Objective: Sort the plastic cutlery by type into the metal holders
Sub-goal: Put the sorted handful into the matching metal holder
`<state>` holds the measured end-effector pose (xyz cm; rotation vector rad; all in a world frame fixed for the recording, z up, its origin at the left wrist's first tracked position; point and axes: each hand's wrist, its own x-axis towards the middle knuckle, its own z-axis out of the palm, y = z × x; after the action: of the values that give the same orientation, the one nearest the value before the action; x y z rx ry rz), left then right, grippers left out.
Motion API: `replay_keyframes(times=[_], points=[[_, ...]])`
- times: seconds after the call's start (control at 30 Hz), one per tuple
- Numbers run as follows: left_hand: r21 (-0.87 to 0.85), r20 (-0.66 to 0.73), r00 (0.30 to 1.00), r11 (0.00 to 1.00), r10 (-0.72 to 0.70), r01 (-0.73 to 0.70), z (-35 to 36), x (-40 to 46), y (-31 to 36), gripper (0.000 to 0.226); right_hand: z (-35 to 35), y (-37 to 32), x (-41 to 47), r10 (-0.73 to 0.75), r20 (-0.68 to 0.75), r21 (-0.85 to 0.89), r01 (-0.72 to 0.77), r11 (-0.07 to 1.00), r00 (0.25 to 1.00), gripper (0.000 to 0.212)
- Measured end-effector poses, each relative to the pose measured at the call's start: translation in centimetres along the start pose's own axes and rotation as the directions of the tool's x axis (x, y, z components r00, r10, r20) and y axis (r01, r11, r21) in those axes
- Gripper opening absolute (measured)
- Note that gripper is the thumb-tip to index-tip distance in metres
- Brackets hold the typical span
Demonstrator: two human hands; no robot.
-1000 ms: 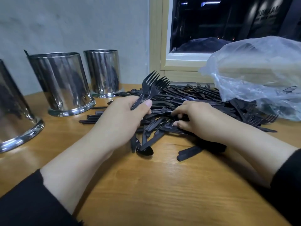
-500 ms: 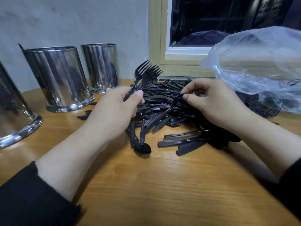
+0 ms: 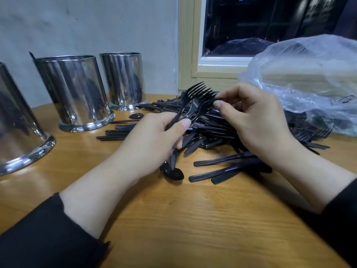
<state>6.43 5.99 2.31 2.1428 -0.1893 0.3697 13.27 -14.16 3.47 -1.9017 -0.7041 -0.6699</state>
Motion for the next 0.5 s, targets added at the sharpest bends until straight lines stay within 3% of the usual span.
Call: replay_keyframes(times=[0.27, 0.37, 0.43, 0.5], points=[[-0.093, -0.011, 0.997, 0.993, -0.072, 0.070, -0.2, 0.2, -0.2, 0.037, 0.1, 0.2, 0.0, 0.009, 0.073, 0.009, -0.009, 1.000, 0.997, 0.008], [-0.246, -0.124, 0.982, 0.963, -0.141, 0.107, -0.6, 0.4, -0.3, 0.029, -0.6, 0.8, 0.3, 0.082, 0.295, -0.258, -0.003, 0.966, 0.952, 0.012], [-0.253, -0.193, 0.970, 0.963, -0.150, 0.099, -1.0, 0.5, -0.5, 0.030, -1.1, 1.0, 0.2, 0.176, 0.428, -0.428, 0.027, 0.904, 0.886, 0.014], [-0.246, -0.228, 0.962, 0.965, -0.154, 0.096, -1.3, 0.5, -0.7, 0.034, -1.2, 1.1, 0.1, 0.228, 0.473, -0.532, 0.069, 0.844, 0.851, 0.017]])
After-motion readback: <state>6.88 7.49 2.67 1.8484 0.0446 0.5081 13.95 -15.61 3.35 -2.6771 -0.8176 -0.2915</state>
